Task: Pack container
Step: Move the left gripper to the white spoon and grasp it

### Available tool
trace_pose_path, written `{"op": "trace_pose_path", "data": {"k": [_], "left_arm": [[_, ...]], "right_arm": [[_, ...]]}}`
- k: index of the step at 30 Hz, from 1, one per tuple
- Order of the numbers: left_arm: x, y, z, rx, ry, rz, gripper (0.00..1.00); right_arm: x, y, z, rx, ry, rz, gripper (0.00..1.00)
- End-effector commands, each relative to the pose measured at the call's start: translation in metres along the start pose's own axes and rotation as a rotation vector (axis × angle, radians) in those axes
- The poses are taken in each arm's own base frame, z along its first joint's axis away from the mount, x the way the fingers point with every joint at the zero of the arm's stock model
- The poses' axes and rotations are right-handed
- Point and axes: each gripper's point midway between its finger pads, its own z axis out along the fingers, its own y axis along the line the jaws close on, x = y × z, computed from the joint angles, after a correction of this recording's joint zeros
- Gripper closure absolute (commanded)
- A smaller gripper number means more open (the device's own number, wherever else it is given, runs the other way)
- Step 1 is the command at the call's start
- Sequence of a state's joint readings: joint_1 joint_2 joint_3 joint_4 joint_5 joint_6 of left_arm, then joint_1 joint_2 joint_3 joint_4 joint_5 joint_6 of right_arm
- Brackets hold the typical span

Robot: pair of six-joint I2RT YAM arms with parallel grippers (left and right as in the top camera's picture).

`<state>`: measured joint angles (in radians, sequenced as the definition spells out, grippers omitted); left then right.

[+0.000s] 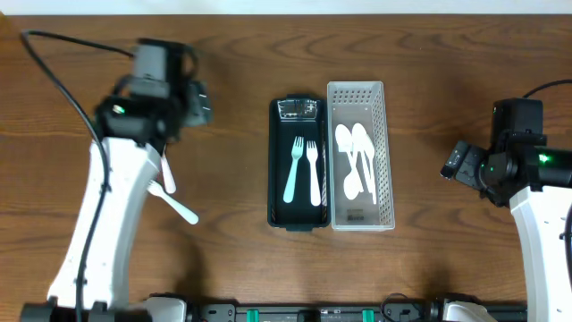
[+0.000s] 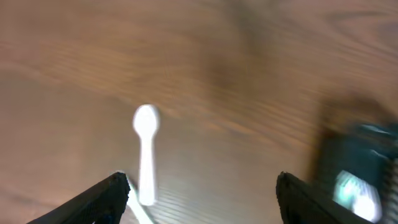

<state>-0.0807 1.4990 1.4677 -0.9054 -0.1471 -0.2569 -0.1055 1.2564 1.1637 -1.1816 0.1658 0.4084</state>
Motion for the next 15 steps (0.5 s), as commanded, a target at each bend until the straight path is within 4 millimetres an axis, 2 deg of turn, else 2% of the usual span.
{"op": "trace_pose_path", "data": {"k": [1,9,15], "left_arm": [[0.002,0.032,0.036,-0.064,0.077,-0.012,0.20],[0.022,0.067,0.123,-0.008,0.267,-0.119,0.20],[0.048,0.075,0.167,0.032,0.379,-0.071,0.20]], "right_arm": [[0.001,-0.001,0.001,0.001,0.002,-0.009,0.01],[0.001,-0.001,0.001,0.001,0.003,-0.016,0.01],[0.000,-0.001,0.001,-0.001,-0.001,-0.016,0.01]]}}
